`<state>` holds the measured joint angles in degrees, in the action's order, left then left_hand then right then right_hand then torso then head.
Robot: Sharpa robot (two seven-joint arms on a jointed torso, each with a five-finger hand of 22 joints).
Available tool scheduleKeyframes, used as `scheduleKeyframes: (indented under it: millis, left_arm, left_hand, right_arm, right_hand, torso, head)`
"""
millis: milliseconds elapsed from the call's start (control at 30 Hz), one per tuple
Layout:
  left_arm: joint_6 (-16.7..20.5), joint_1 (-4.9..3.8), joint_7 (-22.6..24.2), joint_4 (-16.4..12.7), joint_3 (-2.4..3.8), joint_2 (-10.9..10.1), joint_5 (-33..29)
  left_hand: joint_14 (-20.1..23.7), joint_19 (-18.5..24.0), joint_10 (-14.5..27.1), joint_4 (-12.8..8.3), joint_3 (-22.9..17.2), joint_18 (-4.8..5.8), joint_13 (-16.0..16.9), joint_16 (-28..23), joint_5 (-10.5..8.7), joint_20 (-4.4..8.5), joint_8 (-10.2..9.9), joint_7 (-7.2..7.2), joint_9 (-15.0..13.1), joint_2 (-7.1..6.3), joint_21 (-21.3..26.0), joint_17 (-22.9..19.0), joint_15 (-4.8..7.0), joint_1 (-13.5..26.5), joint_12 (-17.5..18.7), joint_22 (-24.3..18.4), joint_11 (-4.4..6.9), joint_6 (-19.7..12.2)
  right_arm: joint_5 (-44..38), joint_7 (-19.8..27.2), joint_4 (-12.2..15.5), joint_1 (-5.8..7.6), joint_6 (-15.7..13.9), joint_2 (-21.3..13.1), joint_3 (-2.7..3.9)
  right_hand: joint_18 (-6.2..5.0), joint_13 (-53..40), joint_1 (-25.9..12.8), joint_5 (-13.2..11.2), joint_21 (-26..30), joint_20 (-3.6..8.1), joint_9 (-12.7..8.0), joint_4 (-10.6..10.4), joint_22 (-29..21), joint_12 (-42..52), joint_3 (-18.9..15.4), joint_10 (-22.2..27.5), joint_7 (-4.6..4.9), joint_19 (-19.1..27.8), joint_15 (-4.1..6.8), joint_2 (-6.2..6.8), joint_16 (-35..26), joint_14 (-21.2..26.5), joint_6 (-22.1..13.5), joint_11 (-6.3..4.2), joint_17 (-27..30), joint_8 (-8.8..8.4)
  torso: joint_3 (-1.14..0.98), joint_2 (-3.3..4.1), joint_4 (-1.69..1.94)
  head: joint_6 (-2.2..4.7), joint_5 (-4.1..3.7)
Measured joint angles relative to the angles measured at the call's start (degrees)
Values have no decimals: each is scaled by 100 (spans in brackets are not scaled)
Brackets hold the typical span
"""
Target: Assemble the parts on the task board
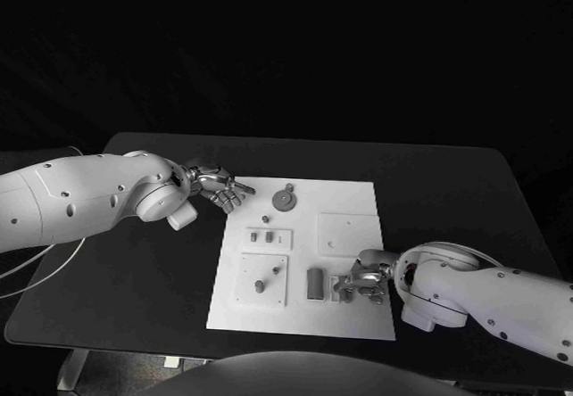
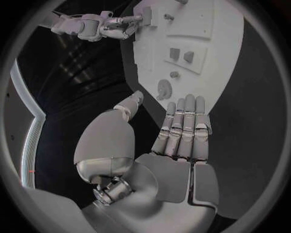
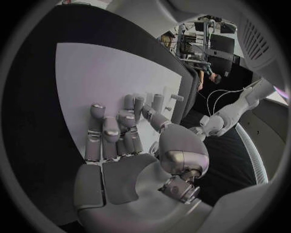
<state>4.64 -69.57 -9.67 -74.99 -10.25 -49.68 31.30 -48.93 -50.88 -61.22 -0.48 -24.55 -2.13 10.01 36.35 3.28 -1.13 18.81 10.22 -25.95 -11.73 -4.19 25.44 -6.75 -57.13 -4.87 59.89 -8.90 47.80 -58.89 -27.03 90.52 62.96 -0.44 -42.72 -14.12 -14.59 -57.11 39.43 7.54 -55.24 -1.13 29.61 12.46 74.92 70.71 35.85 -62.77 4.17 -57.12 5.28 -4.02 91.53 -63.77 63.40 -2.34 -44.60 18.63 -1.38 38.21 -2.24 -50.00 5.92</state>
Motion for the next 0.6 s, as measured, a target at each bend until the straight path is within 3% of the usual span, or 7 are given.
scheduleKeyframes:
  millis: [600]
  left_arm:
    - [-1, 0, -14, -2, -9, -10, 45]
  left_hand:
    - [0, 0, 0, 28, 3, 0, 0, 0, 0, 0, 0, 0, 4, 0, 0, 4, 0, 0, 0, -3, 0, 0]
  right_arm:
    - [11, 70, 78, 1, 7, 34, -6]
  right_hand:
    - [0, -5, 0, 0, 0, 0, 1, 4, 0, 0, 31, 0, 0, 0, 0, 0, 0, 0, 0, 0, -4, 0]
  torso:
    - [5, -1, 4]
  head:
    - [0, 16]
